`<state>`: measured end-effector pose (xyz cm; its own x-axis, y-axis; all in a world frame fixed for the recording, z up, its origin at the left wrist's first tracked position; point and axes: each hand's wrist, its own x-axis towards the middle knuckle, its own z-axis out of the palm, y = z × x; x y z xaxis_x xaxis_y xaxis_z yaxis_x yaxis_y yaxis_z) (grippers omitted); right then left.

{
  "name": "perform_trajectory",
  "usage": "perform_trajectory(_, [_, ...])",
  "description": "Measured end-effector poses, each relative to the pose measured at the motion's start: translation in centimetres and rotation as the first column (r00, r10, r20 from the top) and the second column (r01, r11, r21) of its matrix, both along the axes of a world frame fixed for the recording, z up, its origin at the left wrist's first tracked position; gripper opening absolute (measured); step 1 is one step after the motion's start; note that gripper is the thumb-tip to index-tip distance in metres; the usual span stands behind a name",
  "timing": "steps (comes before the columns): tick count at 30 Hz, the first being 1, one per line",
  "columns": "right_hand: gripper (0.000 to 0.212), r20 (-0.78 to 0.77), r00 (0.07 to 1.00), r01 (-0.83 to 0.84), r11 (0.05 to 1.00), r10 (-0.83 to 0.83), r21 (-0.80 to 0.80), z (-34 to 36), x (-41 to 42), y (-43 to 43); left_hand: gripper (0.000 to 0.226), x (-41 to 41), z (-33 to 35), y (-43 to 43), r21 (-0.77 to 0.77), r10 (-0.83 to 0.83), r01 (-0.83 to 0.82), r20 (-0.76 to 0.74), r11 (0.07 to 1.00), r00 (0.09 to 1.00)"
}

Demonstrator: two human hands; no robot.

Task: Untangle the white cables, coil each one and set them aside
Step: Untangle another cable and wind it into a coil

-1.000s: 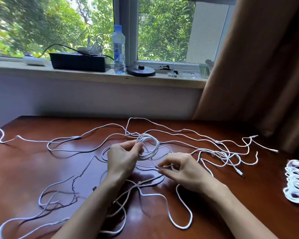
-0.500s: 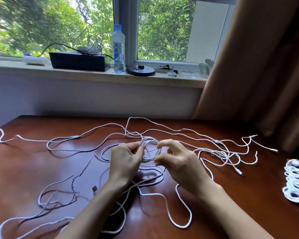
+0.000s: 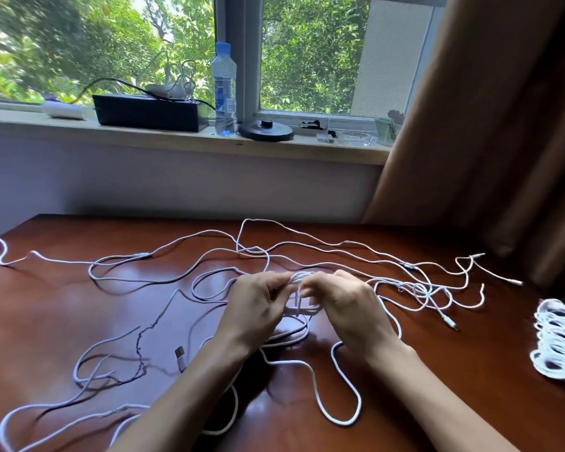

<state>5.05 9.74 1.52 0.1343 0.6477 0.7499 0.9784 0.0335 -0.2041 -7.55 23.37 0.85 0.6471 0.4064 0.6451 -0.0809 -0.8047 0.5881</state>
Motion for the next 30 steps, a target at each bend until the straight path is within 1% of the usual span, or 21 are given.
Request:
perform_trajectory(4, [0.020,-0.245,0.969,0.018,0.996,-0.039,-0.086,0.0,0.4,-0.1,0.013,0.2,-0.1,-0.1,0.012,-0.056,0.057,-0.017,0.998,0.998])
perform_trajectory(8, [0.013,-0.436,0.899,-0.006,0.993,-0.045,-0.116,-0.2,0.7,0.0,0.016,0.4,-0.3,-0.1,0.055,-0.059,0.062,-0.044,0.997,0.997])
perform_trajectory(10, [0.018,-0.562,0.827,-0.039,0.995,-0.017,-0.087,-0.1,0.5,0.0,0.018,0.3,-0.2,0.1,0.108,-0.058,0.065,-0.062,0.992,0.996])
perform_trajectory(11, [0.021,-0.633,0.774,-0.057,0.996,0.003,-0.064,0.0,0.5,0.0,0.020,0.3,-0.1,0.2,0.133,-0.055,0.064,-0.074,0.989,0.996])
perform_trajectory(13, [0.020,-0.737,0.675,-0.085,0.996,0.039,-0.026,0.2,0.5,0.0,0.022,0.2,0.1,0.2,0.178,-0.045,0.063,-0.104,0.982,0.994])
perform_trajectory(15, [0.019,-0.773,0.632,-0.096,0.995,0.060,-0.001,0.3,0.7,0.0,0.021,0.3,0.0,0.3,0.203,-0.055,0.086,-0.153,0.975,0.987])
perform_trajectory(19, [0.018,-0.767,0.637,-0.092,0.996,0.074,0.020,0.4,1.0,0.0,0.026,0.7,-0.5,0.2,0.201,-0.136,0.193,-0.269,0.960,0.954])
perform_trajectory(22, [0.020,-0.760,0.648,-0.063,0.998,0.052,0.015,0.5,1.0,0.0,0.020,0.7,-0.3,0.0,0.216,-0.177,0.244,-0.287,0.945,0.941])
perform_trajectory(23, [0.019,-0.776,0.628,-0.059,0.998,0.056,0.025,0.5,1.0,0.0,0.019,0.6,-0.2,-0.2,0.223,-0.190,0.257,-0.283,0.940,0.940])
perform_trajectory(25, [0.019,-0.828,0.555,-0.053,0.997,0.078,0.058,0.8,1.1,0.1,0.016,0.7,-0.1,-0.3,0.241,-0.202,0.269,-0.270,0.932,0.941])
perform_trajectory(27, [0.021,-0.873,0.480,-0.035,0.996,0.090,0.084,0.9,1.1,0.3,0.022,0.8,-0.1,-0.4,0.230,-0.210,0.267,-0.244,0.936,0.947])
perform_trajectory(29, [0.022,-0.898,0.432,-0.008,0.996,0.081,0.086,0.8,1.2,0.4,0.027,0.9,-0.1,-0.7,0.211,-0.221,0.266,-0.215,0.941,0.951])
perform_trajectory(30, [0.022,-0.906,0.415,0.006,0.996,0.077,0.087,0.8,1.4,0.4,0.026,0.8,0.0,-0.9,0.199,-0.233,0.271,-0.197,0.942,0.952])
